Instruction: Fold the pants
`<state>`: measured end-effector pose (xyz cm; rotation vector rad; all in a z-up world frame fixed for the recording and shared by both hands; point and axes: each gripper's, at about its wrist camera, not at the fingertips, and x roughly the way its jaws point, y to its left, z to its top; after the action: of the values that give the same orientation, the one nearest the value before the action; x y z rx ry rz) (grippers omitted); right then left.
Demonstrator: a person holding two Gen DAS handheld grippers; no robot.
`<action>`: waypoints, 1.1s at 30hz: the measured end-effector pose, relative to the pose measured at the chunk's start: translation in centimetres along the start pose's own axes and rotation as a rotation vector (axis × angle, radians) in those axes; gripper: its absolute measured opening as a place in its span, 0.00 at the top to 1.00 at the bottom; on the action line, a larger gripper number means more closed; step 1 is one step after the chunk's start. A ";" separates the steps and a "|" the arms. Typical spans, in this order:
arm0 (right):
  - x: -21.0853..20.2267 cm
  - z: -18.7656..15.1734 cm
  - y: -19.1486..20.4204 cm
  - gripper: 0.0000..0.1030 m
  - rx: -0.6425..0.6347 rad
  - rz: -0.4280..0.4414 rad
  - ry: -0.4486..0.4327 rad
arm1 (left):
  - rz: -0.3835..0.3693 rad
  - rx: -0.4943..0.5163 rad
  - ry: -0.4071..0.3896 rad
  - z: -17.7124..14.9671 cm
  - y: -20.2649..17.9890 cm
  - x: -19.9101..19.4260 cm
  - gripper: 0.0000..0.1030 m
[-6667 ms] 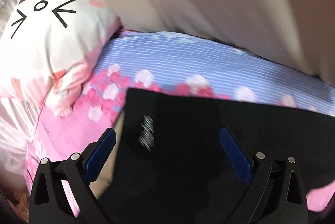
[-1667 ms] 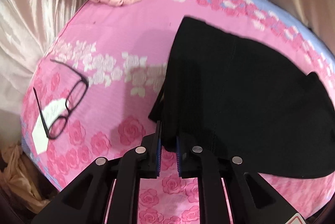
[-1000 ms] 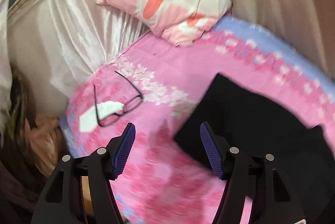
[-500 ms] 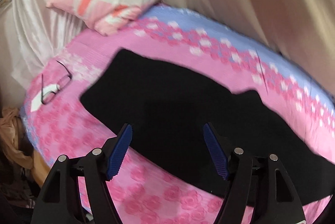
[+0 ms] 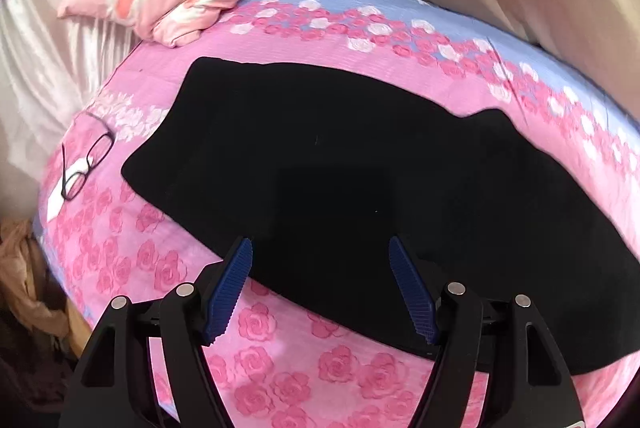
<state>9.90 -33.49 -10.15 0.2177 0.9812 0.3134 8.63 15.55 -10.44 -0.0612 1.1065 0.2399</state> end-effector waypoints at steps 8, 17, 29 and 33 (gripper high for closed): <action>16.4 10.0 16.0 0.64 -0.198 0.161 0.196 | -0.019 0.182 0.046 -1.2 0.6 3.9 0.33; 22.6 9.5 20.9 0.87 -0.451 -0.070 0.260 | -0.104 0.264 -0.002 -1.9 2.2 5.2 0.18; 12.6 7.4 18.0 0.78 -0.194 0.041 -0.003 | -0.150 0.253 -0.144 0.1 5.6 2.6 0.16; 18.7 6.1 22.2 0.85 -0.301 0.070 0.088 | -0.040 0.191 -0.168 4.4 7.5 3.5 0.16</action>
<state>21.18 -6.37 -14.35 -0.0365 1.0012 0.5334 12.27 24.15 -11.02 0.1058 0.9552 0.1009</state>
